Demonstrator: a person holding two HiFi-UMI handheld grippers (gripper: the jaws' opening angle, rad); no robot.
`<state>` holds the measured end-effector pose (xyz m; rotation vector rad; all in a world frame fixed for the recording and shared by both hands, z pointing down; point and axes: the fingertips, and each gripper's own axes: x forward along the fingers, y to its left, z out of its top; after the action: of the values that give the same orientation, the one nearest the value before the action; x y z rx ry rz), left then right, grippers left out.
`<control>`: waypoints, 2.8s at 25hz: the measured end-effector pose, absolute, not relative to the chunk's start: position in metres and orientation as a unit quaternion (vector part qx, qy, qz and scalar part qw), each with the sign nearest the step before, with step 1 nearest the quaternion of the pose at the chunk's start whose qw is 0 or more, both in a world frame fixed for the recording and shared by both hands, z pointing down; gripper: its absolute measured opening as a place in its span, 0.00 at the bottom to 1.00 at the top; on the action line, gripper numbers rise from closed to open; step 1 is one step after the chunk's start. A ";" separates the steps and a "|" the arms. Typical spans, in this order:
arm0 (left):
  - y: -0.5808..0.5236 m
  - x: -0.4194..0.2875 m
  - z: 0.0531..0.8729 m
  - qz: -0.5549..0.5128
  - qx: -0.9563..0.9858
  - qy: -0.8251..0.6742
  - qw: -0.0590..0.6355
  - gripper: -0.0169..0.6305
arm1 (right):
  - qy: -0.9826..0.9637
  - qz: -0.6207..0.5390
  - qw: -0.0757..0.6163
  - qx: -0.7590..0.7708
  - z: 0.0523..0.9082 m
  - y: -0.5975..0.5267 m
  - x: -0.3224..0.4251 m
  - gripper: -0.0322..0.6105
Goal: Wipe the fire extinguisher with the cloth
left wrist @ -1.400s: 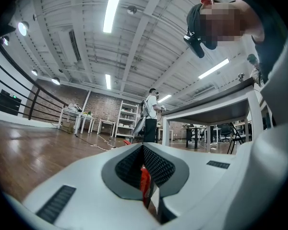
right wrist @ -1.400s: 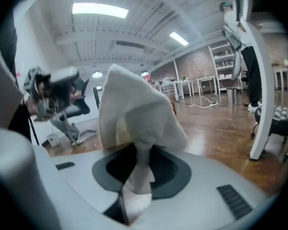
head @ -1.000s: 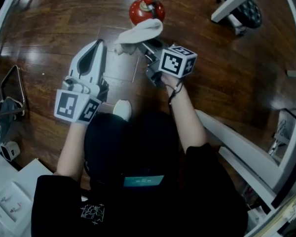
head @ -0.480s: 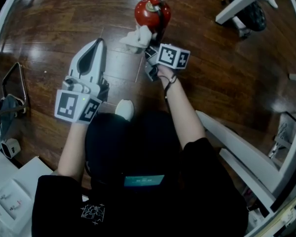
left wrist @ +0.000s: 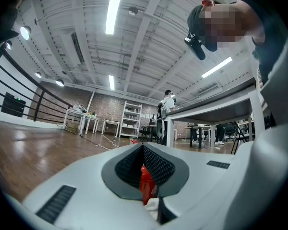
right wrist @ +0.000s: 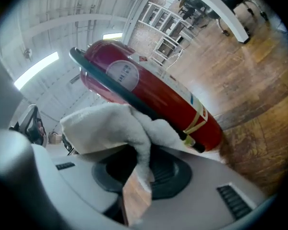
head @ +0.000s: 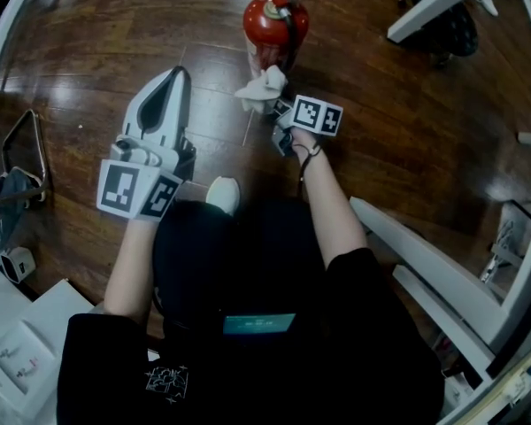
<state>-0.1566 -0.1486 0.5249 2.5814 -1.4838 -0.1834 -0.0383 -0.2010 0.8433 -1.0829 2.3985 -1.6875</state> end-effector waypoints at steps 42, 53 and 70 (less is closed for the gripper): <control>-0.149 -0.153 0.528 -0.061 0.865 -0.491 0.084 0.03 | 0.757 -0.548 0.086 -0.346 0.818 -0.197 -0.011 0.20; -0.156 -0.151 0.530 -0.054 0.872 -0.479 0.087 0.03 | 0.829 -0.392 0.093 -0.387 0.702 -0.176 0.048 0.20; -0.032 -0.126 0.147 -0.010 0.890 -0.440 0.121 0.03 | 0.864 -0.124 -0.005 -0.489 0.185 0.045 0.098 0.20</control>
<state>-0.1262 -0.0319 0.1471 2.5976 -1.2855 -0.0296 0.0983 0.0450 0.1847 -1.5401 2.7216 -0.3910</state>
